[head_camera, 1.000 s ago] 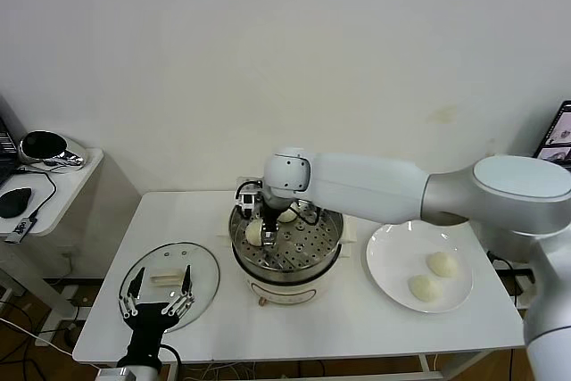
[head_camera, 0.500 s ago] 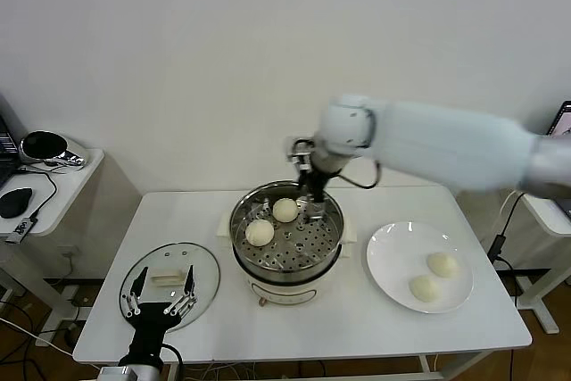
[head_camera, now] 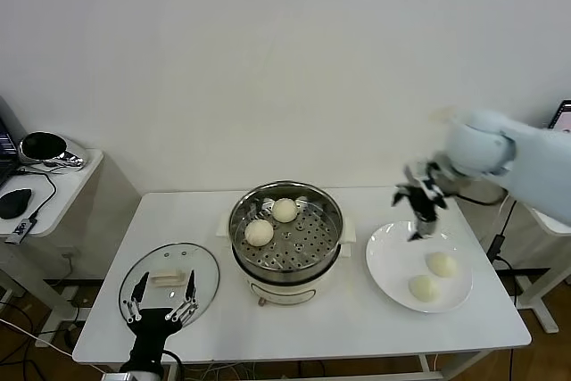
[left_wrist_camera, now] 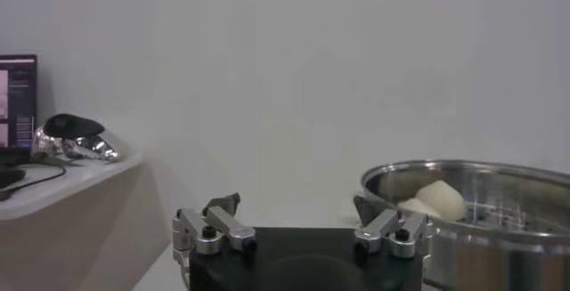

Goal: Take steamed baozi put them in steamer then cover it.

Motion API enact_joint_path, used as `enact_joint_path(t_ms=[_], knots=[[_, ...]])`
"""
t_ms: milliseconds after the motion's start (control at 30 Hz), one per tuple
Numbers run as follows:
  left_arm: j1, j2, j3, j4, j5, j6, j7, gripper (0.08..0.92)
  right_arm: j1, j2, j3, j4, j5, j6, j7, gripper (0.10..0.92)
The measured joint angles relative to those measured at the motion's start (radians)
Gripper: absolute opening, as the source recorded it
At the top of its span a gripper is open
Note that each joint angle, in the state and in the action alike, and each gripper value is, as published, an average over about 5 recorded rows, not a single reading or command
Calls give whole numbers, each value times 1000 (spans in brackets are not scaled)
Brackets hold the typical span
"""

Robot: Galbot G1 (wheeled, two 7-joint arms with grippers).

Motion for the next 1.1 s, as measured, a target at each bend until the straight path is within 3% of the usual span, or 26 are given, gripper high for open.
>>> enact_joint_path(t_ms=[533,1100], knots=[[24,-8,-17,-3,12,0,-1,823,-533,-72,386,-43,-226,80,49,823],[22,-10,-29,10,9,1,-2,823,-718,34,511,-159,-311,87,101,821]])
